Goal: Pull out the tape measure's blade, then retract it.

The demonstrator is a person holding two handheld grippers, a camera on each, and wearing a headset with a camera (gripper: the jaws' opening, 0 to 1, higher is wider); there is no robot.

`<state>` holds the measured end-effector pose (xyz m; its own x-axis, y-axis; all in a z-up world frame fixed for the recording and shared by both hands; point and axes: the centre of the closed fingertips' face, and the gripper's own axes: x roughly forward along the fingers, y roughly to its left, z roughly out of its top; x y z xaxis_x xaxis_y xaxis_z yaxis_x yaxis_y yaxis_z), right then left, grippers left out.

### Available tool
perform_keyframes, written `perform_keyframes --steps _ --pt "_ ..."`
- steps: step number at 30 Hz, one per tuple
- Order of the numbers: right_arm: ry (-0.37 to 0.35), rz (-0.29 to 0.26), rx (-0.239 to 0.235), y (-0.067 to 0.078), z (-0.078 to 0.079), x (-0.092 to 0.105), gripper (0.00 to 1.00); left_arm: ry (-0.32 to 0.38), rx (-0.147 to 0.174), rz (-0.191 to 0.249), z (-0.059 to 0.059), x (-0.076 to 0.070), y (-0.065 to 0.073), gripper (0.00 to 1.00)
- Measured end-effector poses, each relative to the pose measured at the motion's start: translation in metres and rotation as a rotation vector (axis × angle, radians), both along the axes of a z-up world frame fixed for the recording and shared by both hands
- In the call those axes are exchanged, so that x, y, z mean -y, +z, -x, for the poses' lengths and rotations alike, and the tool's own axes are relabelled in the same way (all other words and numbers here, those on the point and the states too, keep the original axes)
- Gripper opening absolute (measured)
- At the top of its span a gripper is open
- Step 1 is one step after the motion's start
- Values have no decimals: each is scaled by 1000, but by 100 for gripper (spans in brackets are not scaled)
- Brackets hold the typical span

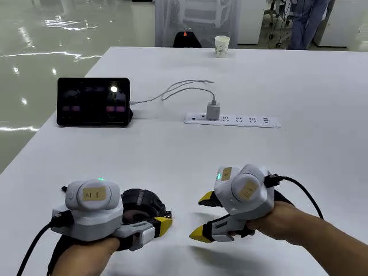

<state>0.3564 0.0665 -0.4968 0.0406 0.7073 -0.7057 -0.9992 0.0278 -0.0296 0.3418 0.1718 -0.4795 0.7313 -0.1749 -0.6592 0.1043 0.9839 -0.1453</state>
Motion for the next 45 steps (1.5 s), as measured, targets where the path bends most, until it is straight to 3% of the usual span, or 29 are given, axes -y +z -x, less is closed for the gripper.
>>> perform_keyframes --steps 17,25,45 --pt "-132 -44 2 15 5 36 53 -58 27 -35 18 -4 5 81" --pt "-184 -66 1 19 15 54 57 -121 50 -62 24 -1 9 84" --pt "-328 -177 -20 30 40 88 75 -236 119 -65 38 14 20 88"
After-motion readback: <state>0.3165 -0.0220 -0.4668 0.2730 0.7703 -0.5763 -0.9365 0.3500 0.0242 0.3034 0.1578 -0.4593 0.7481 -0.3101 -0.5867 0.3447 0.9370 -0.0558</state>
